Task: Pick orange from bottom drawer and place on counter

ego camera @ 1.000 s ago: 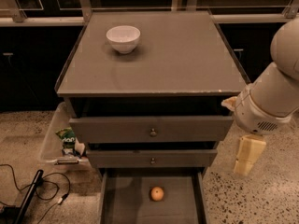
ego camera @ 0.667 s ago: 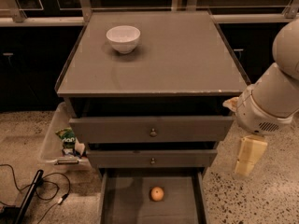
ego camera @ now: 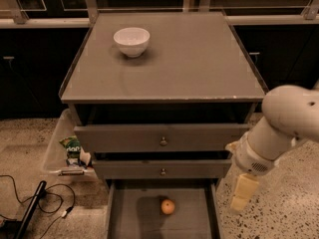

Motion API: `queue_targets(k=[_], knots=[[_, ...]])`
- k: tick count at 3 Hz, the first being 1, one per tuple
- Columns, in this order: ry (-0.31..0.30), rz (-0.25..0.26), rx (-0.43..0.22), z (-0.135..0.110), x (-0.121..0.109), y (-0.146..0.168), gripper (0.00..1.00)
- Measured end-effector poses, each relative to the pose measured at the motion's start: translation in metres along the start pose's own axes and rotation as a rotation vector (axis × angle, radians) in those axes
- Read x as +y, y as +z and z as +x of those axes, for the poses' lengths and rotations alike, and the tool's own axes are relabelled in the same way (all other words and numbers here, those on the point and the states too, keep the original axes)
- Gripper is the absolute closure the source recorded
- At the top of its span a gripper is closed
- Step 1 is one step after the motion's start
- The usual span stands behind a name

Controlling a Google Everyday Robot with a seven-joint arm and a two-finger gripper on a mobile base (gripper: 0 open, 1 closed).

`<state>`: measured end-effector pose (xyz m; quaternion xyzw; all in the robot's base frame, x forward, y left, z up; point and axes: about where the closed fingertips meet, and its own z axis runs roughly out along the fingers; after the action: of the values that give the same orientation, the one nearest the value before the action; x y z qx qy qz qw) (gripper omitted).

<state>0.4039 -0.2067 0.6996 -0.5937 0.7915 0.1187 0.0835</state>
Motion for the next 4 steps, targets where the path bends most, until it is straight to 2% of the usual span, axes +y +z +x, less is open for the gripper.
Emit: queue_targets(k=[1,2,3,4], knots=[[0.009,-0.001,-0.071,0.012,-0.020,0.067,0.00],[0.009,-0.002,-0.070,0.012,-0.020,0.067,0.00],[0.026,-0.004,-0.084,0.023,-0.026,0.104,0.00],[0.083,-0.022,-0.159,0.035,-0.049,0.166,0.00]])
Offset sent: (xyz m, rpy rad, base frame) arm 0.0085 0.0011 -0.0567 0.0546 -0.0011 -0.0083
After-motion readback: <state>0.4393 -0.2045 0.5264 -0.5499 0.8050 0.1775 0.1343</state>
